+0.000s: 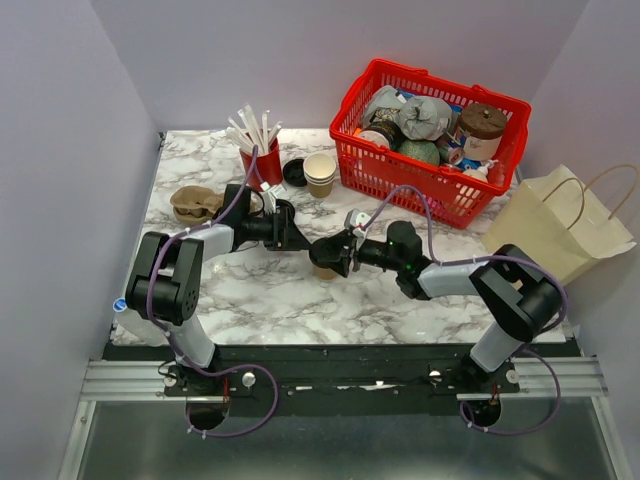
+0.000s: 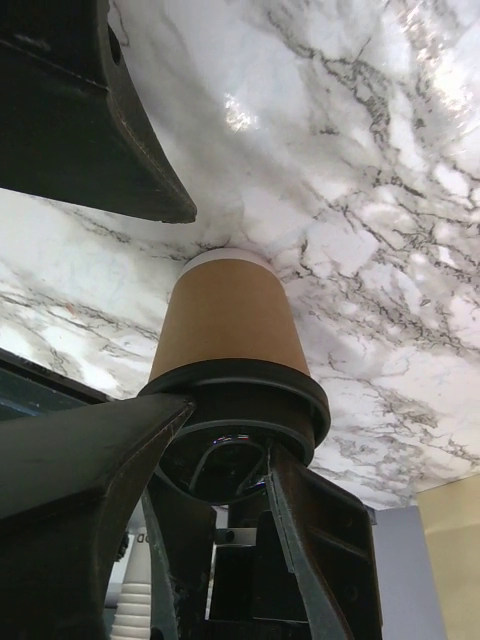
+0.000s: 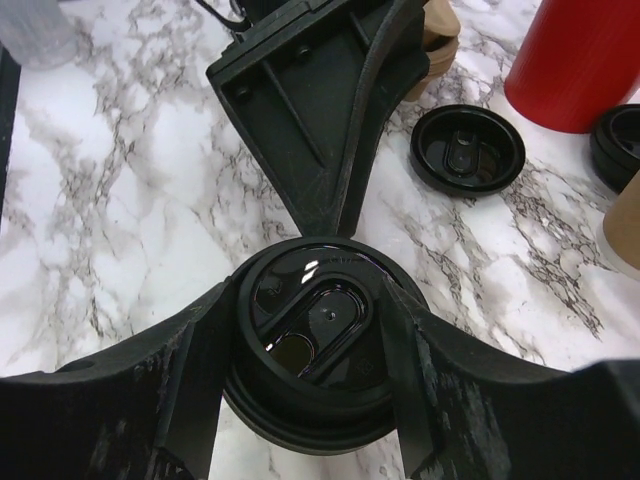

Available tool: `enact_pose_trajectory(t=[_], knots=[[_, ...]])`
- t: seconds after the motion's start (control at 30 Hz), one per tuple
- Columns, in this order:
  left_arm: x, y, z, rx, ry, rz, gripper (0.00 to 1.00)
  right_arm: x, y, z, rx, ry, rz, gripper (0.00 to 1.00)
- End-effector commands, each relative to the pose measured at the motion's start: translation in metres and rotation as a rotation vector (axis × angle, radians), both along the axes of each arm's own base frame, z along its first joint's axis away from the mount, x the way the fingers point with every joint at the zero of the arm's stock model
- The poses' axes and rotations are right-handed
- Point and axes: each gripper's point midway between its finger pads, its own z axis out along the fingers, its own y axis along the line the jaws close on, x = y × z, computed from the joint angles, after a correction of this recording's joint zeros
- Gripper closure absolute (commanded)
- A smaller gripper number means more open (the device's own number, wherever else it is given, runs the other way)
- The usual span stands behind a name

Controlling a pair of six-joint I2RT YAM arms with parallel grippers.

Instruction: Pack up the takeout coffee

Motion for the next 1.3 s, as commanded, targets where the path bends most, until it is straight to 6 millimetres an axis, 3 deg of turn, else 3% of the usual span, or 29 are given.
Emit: enact_pose_trajectory(t=[0.0,0.13,0.33,0.37,0.43,0.47,0.57,0.6,0.67,0.8,0.83,0.97,1.07,1.13,1.27], knots=[[-0.012,0.004,-0.037,0.100,0.052,-0.018,0.25,-0.014,-0.036,-0.110,-0.215,0.342,-0.180,0.34],[-0.011,0.005,-0.038,0.107,0.041,-0.020,0.25,-0.013,-0.040,-0.116,-0.248,0.349,-0.196,0.35],[-0.014,0.004,-0.030,0.090,0.020,-0.033,0.25,-0.024,-0.038,-0.100,-0.245,0.345,-0.135,0.32],[-0.014,0.004,-0.027,0.086,0.010,-0.036,0.25,-0.020,-0.034,-0.085,-0.227,0.323,-0.129,0.31],[-0.015,0.003,-0.025,0.082,0.003,-0.037,0.25,-0.023,-0.036,-0.081,-0.251,0.325,-0.119,0.29],[-0.014,0.003,-0.022,0.075,-0.008,-0.040,0.25,-0.020,-0.033,-0.066,-0.231,0.301,-0.109,0.28],[-0.014,0.002,-0.017,0.063,-0.013,-0.039,0.25,-0.031,-0.028,-0.056,-0.253,0.324,-0.024,0.23],[-0.010,0.000,-0.012,0.054,-0.040,-0.039,0.25,-0.028,-0.021,-0.042,-0.237,0.316,-0.007,0.00],[-0.008,0.000,-0.009,0.052,-0.053,-0.039,0.25,-0.035,-0.019,-0.036,-0.239,0.358,0.027,0.00],[-0.006,-0.001,-0.003,0.040,-0.066,-0.035,0.25,-0.030,-0.015,-0.006,-0.210,0.339,0.022,0.00],[-0.004,-0.002,-0.001,0.034,-0.075,-0.033,0.25,-0.026,-0.016,0.008,-0.199,0.319,0.005,0.00],[-0.002,-0.004,0.007,0.015,-0.091,-0.025,0.25,-0.018,-0.030,0.030,-0.186,0.321,-0.038,0.00],[-0.002,-0.007,0.013,-0.010,-0.091,-0.017,0.25,-0.006,-0.048,0.036,-0.187,0.385,-0.098,0.00],[-0.001,-0.008,0.017,-0.026,-0.095,-0.012,0.25,-0.005,-0.062,0.028,-0.216,0.454,-0.124,0.01],[0.001,-0.010,0.026,-0.048,-0.107,-0.006,0.25,-0.007,-0.070,0.013,-0.255,0.567,-0.101,0.04]])
